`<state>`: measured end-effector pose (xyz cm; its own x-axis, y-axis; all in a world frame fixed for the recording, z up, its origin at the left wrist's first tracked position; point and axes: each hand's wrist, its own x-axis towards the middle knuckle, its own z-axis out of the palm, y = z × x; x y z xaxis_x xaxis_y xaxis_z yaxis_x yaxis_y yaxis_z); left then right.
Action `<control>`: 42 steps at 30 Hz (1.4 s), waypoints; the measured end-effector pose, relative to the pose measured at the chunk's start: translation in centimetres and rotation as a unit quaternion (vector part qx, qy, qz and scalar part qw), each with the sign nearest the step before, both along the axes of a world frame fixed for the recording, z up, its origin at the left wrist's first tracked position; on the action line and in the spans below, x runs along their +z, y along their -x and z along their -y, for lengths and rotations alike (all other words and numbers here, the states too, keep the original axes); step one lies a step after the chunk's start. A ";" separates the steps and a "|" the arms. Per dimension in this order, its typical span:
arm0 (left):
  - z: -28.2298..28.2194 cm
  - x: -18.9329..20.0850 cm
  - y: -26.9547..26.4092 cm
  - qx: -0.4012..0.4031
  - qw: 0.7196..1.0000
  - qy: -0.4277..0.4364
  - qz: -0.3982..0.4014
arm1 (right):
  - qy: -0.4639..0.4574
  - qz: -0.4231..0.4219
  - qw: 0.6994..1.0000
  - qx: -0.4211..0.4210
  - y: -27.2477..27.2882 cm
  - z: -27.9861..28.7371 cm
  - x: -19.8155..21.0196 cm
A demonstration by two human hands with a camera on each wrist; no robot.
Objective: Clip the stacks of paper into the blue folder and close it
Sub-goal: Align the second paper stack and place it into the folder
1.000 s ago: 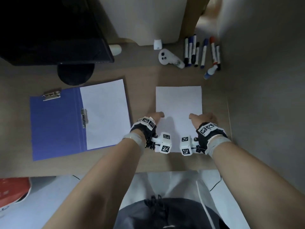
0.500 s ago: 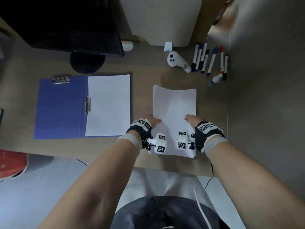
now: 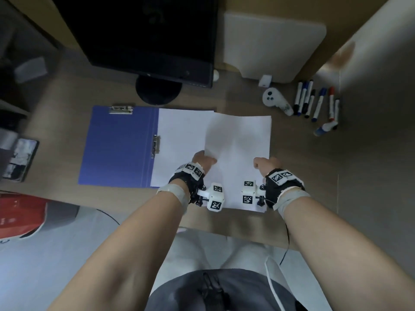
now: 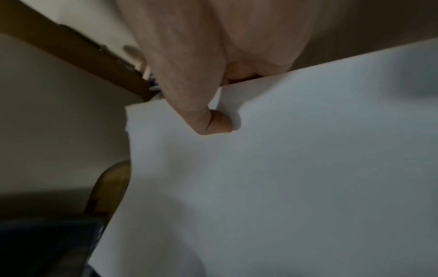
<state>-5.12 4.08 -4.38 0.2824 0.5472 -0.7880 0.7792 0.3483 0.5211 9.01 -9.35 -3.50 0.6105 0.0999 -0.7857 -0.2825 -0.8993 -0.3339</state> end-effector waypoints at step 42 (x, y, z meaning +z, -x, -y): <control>-28.4 3.4 29.6 0.181 0.977 -0.099 0.056 | -0.231 -0.007 0.973 0.029 27.1 -31.5 2.7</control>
